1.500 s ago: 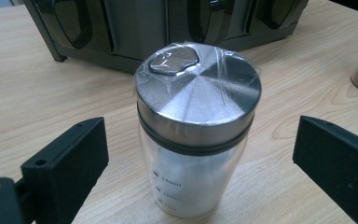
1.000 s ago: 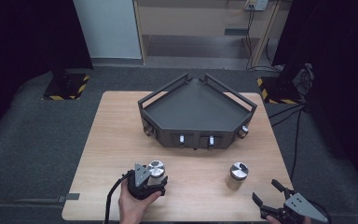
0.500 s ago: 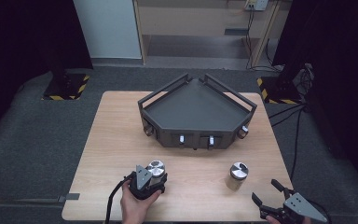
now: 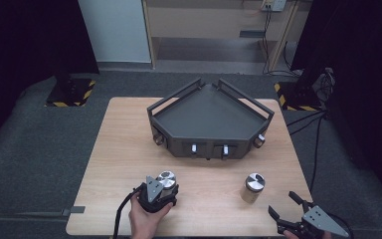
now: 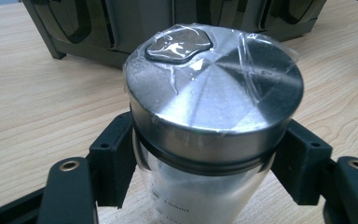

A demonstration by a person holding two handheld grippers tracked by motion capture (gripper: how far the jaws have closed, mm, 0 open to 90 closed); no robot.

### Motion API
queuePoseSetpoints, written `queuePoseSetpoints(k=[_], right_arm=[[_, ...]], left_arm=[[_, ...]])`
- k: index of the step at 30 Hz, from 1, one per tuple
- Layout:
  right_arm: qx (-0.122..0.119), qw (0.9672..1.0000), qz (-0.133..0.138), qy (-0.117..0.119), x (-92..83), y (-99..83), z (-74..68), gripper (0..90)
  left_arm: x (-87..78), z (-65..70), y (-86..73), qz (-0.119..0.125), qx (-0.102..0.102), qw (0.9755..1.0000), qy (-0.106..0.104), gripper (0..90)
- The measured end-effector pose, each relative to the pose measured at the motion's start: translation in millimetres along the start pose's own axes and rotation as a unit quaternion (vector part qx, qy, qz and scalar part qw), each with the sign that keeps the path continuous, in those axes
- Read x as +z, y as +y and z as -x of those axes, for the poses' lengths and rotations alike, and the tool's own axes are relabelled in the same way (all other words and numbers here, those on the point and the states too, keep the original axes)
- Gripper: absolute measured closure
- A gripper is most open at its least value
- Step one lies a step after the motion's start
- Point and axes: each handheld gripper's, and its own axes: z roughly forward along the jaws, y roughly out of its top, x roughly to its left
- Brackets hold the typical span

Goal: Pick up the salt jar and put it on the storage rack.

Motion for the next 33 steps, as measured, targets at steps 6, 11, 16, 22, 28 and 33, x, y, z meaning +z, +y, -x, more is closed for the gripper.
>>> queuePoseSetpoints(k=[6,11,16,22,28,33], right_arm=[[0.0,1.0,0.001,0.001,-0.2,-0.1,0.7,10.2],[0.0,1.0,0.003,-0.002,-0.7,-0.3,1.3,10.1],[0.0,1.0,0.004,-0.003,-1.4,-0.2,1.9,10.2],[0.0,1.0,0.004,-0.003,-1.3,-0.3,2.0,10.1],[0.0,1.0,0.003,-0.001,-0.6,-0.3,1.9,10.2],[0.0,1.0,0.002,-0.001,-0.3,-0.3,2.2,10.1]], left_arm=[[-8.0,1.4,1.1,0.014,0.005,0.9999,-0.002,30.2],[-17.5,5.7,0.7,0.03,0.012,0.9994,-0.012,30.2],[-20.5,5.1,0.3,0.028,0.002,0.9996,-0.01,30.2],[-26.0,3.5,0.2,0.039,-0.008,0.9992,-0.009,30.2],[-38.0,8.5,0.3,0.074,0.009,0.9972,-0.004,30.2],[-43.6,12.3,3.9,0.095,0.017,0.9953,-0.005,30.2]])
